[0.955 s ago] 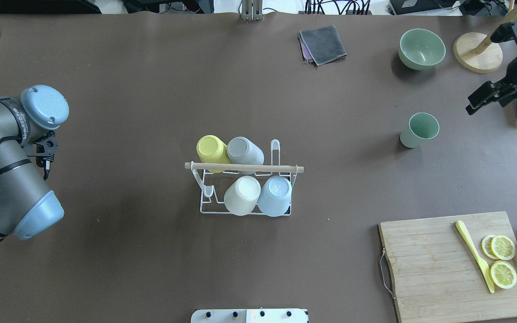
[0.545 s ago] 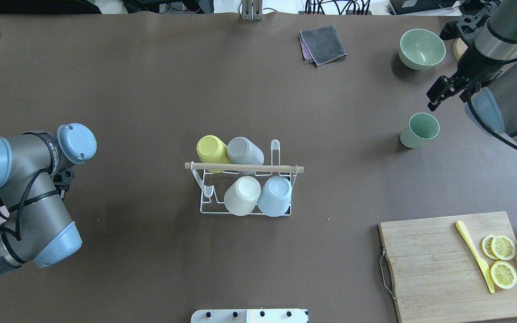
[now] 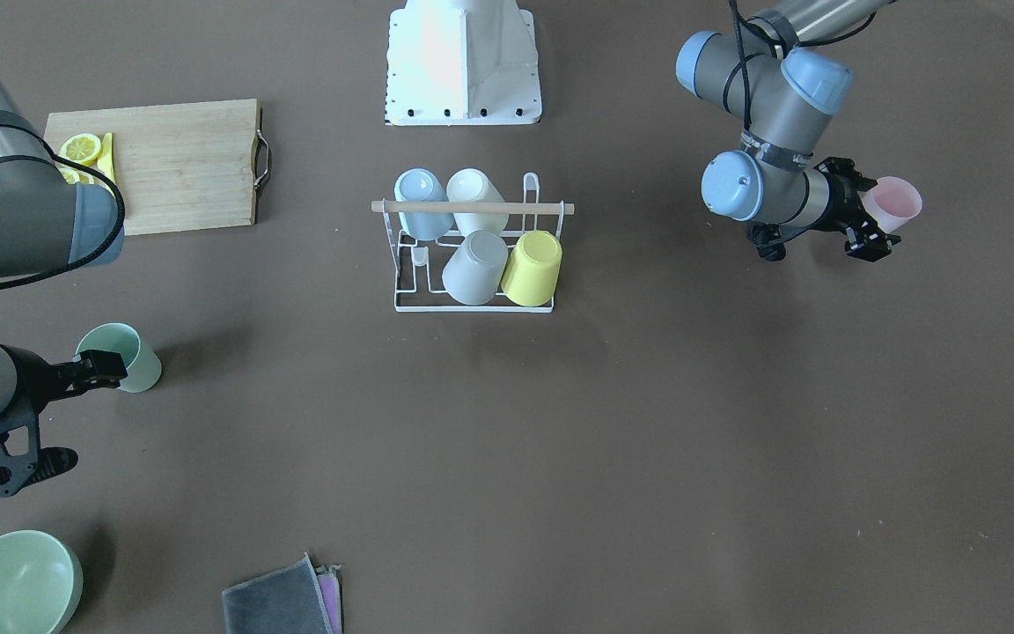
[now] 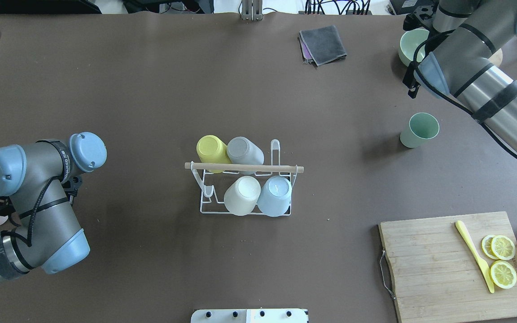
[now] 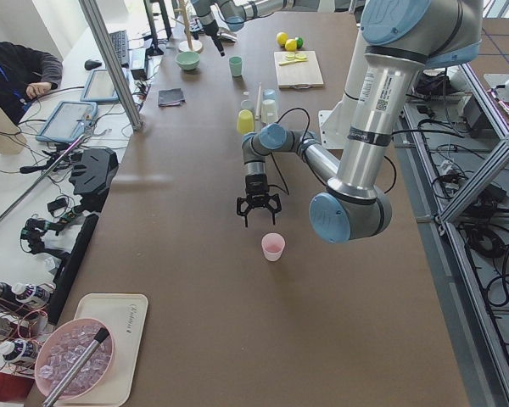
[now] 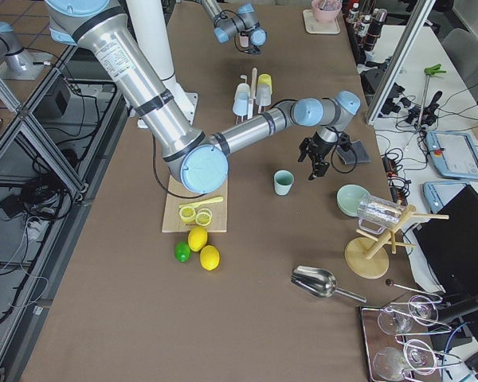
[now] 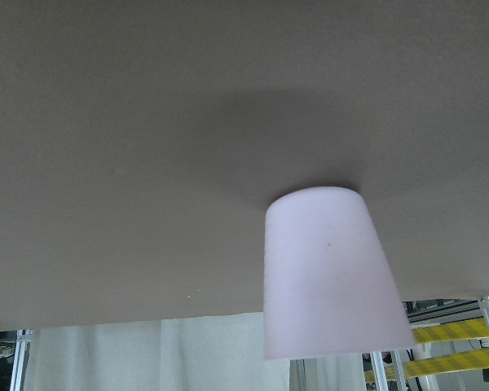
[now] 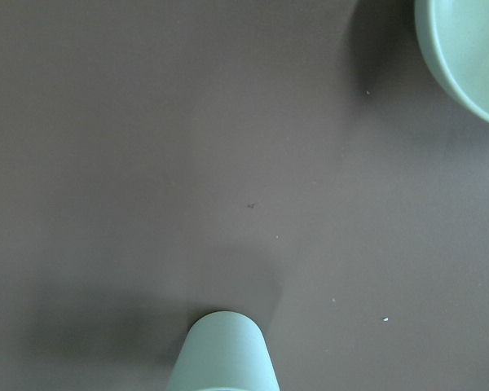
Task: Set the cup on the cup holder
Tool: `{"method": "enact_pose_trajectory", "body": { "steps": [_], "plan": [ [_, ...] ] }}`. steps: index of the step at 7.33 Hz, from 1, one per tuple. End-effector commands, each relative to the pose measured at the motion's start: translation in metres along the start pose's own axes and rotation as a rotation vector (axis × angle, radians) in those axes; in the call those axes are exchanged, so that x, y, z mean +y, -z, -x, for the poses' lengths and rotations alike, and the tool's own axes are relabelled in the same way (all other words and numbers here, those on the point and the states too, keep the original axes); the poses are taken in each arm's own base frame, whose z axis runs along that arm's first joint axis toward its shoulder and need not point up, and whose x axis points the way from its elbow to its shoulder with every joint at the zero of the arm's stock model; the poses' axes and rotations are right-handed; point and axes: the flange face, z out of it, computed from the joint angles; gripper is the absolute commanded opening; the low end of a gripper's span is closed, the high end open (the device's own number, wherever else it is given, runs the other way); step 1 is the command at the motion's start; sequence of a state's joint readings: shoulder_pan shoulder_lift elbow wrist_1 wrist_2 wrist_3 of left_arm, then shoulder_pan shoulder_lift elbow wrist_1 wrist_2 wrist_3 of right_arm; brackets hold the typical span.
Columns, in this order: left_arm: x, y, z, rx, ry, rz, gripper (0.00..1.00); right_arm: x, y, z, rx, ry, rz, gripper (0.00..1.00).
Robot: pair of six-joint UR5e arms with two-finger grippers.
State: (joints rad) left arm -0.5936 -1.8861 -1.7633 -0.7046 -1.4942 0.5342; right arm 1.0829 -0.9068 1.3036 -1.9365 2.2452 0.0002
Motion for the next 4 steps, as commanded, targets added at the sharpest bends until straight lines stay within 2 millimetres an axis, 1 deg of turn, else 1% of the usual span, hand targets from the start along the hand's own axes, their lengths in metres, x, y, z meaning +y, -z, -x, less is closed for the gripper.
{"method": "enact_pose_trajectory", "body": {
  "steps": [1, 2, 3, 4],
  "plan": [
    [-0.001, -0.001, -0.001, 0.017, 0.043, -0.007, 0.98, -0.034, -0.002, 0.006, -0.004, -0.006, 0.104, 0.99],
    [-0.001, -0.009, -0.001, 0.023, 0.053, 0.002, 0.98, -0.052, -0.003, 0.017, 0.002, -0.006, 0.146, 0.99],
    [-0.001, -0.018, -0.003, 0.027, 0.081, 0.012, 0.98, -0.052, -0.012, 0.026, 0.008, 0.009, 0.174, 1.00],
    [-0.005, -0.020, -0.007, 0.026, 0.076, 0.016, 0.98, -0.054, -0.015, 0.031, 0.027, 0.029, 0.215, 1.00]
  ]
}}
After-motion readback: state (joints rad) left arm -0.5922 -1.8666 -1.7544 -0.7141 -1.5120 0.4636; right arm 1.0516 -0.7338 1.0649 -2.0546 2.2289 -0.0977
